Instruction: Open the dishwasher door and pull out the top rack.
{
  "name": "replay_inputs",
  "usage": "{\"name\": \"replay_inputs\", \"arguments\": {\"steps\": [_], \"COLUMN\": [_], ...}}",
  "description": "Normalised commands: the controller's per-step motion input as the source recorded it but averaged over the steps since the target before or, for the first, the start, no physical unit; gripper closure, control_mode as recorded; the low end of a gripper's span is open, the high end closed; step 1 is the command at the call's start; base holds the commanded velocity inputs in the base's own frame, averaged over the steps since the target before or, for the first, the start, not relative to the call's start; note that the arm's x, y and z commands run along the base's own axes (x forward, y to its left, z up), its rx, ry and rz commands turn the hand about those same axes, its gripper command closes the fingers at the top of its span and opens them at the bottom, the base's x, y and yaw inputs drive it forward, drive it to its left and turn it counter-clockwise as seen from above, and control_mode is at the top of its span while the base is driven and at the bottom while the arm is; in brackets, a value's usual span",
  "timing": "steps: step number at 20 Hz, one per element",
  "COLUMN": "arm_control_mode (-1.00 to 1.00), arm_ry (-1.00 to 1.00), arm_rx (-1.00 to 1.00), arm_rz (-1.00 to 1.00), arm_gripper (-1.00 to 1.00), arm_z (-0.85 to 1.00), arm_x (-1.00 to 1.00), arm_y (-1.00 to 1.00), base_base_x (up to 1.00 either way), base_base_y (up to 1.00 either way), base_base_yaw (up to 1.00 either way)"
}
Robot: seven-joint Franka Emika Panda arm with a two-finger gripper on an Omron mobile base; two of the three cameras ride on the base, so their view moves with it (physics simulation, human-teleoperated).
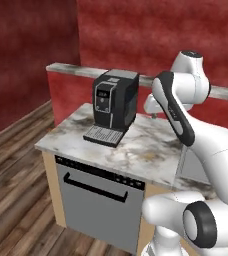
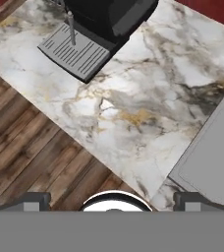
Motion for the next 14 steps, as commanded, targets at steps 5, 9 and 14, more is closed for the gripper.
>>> {"name": "replay_inputs", "arguments": {"steps": [5, 9, 14], "arm_control_mode": [1.00, 1.00, 1.00], "arm_ry": [0.00, 0.00, 0.00], "arm_rx": [0.00, 0.00, 0.00], "arm_rz": [0.00, 0.00, 0.00], "arm_gripper": [-1.00, -1.00, -1.00], "arm_z": [0.00, 0.00, 0.00], "arm_x": [0.00, 0.00, 0.00], "arm_y": [0.00, 0.00, 0.00], "base_base_x": [0.28, 0.18, 0.08], "base_base_y": [-0.62, -0.53, -0.10], "base_base_yaw": [0.46, 0.41, 0.18]}}
